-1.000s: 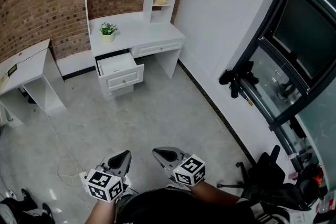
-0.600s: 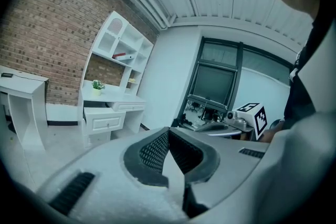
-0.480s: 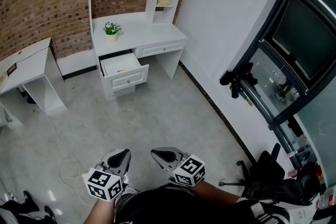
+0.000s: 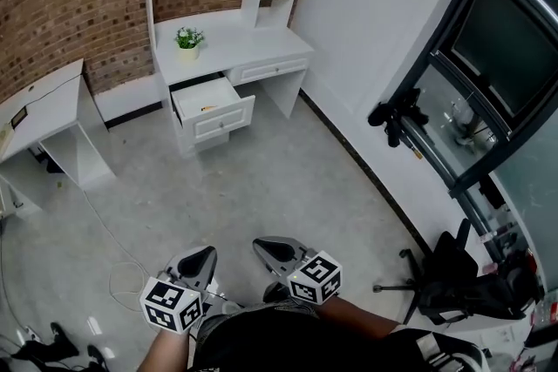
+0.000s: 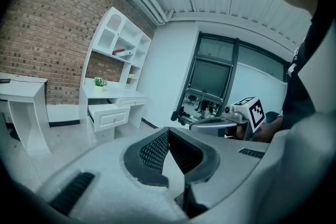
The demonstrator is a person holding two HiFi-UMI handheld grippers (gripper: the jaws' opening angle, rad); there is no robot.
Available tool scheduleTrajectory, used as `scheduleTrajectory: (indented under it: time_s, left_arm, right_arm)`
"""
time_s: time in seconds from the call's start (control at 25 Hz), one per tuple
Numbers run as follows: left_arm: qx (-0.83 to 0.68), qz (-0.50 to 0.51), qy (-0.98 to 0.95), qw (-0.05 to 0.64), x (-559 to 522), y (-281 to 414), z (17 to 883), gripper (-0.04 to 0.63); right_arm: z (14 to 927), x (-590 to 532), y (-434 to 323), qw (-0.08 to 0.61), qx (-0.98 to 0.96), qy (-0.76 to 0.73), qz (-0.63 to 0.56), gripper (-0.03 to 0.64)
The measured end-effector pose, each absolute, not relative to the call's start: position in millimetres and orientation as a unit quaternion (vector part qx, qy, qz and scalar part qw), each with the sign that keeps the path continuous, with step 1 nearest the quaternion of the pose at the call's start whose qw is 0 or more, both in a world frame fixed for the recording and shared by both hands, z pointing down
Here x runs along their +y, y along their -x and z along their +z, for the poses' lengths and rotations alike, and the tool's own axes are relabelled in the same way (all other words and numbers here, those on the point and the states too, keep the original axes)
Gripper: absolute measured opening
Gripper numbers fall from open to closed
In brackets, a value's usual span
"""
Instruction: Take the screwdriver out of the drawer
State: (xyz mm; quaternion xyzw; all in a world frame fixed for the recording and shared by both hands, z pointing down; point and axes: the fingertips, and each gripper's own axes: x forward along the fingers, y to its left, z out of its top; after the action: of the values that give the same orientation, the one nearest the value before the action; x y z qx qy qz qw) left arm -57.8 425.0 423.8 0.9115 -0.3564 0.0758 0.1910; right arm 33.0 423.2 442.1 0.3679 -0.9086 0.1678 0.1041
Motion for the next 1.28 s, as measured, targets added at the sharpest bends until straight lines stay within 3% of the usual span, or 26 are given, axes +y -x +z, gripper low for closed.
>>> scheduleTrajectory:
  time_s: [0.52,1.28]
  left_arm:
    - [-0.354,0.068,-0.908,0.215,404.8,62.9,439.9,0.017]
    - [-0.374,0.082,-0.902,0.198,274.0,29.3,425.4,0.017]
  right_arm:
    - [443.8,408.1,-27.9,0.118,-0.910,-0.361,0.165,0.006]
    - [434.2,261.4,-49.0,0.093,-0.925,-0.329,0.167,0.006]
